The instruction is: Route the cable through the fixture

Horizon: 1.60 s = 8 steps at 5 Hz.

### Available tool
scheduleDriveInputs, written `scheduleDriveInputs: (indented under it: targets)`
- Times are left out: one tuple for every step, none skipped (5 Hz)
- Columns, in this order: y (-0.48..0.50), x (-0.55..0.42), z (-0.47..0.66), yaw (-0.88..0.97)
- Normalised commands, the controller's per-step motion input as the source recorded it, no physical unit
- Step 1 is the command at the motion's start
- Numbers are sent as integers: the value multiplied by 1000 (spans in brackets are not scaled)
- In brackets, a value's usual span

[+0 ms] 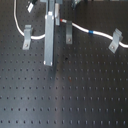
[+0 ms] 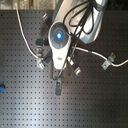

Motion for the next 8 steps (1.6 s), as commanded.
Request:
scheduleDriveInputs:
  targets:
    - [-5,22,-373,0]
    - [-24,159,-153,40]
    - [-34,202,-138,54]
    - [-38,315,-14,77]
    - [-54,145,-152,129]
    - [-19,61,-368,149]
    - [-13,-38,-335,49]
    - [2,1,-19,-29]
